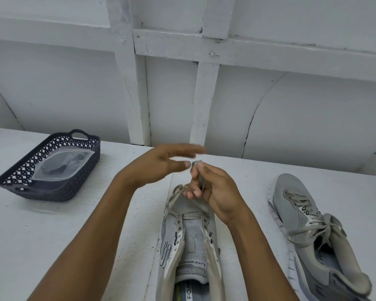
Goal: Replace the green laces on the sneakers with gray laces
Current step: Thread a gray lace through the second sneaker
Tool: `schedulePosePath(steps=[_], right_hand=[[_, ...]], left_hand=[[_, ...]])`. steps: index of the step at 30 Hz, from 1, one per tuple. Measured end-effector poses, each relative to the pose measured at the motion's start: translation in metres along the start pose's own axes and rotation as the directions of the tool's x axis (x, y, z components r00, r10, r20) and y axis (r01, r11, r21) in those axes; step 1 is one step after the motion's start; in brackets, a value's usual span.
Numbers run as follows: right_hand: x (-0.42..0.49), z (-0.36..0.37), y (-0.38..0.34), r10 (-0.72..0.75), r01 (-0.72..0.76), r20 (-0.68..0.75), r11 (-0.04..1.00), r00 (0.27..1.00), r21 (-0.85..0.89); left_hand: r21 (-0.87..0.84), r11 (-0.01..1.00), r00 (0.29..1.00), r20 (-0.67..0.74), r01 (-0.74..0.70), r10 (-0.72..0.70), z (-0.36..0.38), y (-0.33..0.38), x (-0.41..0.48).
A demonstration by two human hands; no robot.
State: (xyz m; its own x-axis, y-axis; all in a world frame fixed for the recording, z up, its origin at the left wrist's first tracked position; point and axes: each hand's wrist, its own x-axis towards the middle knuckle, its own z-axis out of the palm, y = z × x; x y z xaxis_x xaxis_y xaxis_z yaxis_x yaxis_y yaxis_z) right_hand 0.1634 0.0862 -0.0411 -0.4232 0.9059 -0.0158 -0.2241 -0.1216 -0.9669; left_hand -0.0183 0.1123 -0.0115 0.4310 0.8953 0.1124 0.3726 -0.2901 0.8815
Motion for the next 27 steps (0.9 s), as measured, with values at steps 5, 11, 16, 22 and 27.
schedulePosePath(steps=[5,11,16,22,27], right_hand=[[0.000,0.001,-0.002,-0.024,0.025,0.042,1.000,0.999,-0.010],[0.001,0.002,0.003,-0.033,0.034,0.084,0.999,0.996,-0.012],[0.002,0.002,0.000,-0.044,0.040,0.069,0.998,0.997,0.054],[0.002,0.001,-0.001,-0.013,0.012,0.044,0.999,0.999,0.034],[0.001,0.001,-0.004,-0.009,0.009,0.003,1.000,1.000,-0.020]], left_hand=[[-0.009,0.999,0.999,0.008,-0.040,0.040,-0.004,0.003,-0.004],[0.009,0.998,0.986,-0.155,-0.063,0.064,-0.006,0.011,-0.001],[-0.070,0.997,0.997,0.068,-0.021,0.026,-0.006,0.012,-0.003],[-0.027,0.996,0.996,-0.024,-0.083,0.082,-0.004,0.013,-0.002],[0.104,0.992,0.977,-0.193,-0.069,0.089,-0.001,0.006,0.004]])
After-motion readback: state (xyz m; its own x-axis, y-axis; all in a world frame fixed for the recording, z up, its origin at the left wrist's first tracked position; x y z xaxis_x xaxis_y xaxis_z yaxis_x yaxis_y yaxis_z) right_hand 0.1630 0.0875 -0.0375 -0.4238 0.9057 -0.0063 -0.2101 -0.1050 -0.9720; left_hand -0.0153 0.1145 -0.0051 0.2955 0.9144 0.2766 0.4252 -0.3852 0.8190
